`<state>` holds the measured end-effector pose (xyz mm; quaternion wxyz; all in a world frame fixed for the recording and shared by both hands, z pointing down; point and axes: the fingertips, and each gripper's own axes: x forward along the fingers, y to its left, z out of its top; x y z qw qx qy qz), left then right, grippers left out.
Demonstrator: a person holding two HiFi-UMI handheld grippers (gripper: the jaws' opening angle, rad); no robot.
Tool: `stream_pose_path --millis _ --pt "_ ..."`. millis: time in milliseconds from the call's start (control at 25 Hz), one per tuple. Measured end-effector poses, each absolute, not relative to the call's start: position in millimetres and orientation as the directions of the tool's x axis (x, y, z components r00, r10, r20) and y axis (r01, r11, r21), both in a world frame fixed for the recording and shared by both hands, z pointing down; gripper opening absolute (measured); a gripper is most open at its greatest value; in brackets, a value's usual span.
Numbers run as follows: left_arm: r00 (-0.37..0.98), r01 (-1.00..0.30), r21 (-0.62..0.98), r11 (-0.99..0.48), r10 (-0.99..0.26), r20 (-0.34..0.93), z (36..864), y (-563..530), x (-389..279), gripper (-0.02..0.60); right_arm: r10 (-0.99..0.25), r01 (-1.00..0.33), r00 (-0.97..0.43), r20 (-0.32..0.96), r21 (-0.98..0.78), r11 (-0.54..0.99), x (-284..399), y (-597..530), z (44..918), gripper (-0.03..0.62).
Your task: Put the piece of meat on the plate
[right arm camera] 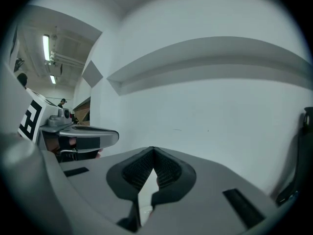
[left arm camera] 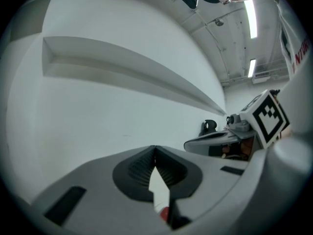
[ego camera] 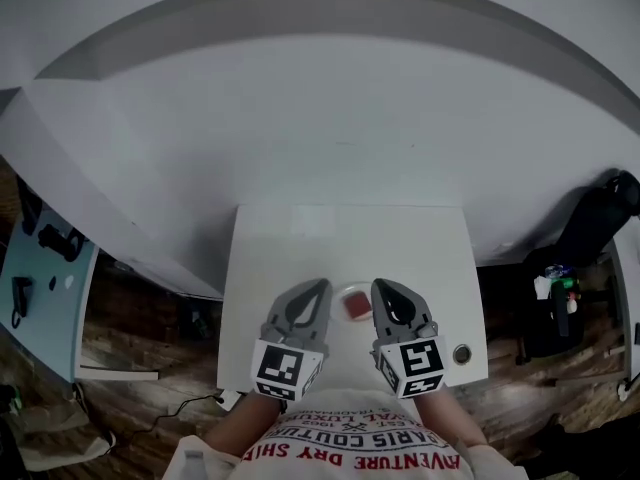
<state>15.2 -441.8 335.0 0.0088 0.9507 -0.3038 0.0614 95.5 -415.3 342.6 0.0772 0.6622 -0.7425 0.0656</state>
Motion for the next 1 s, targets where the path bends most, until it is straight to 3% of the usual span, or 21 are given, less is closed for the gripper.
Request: stream_pose_path --millis 1000 --pt "0.795 -0.601 0.027 -0.799 -0.594 0.127 343.1 -436.3 -6.8 0.005 -0.973 -0.997 -0.076 0.217 0.009 0.08 80.6 -410.9 350.9 0.012"
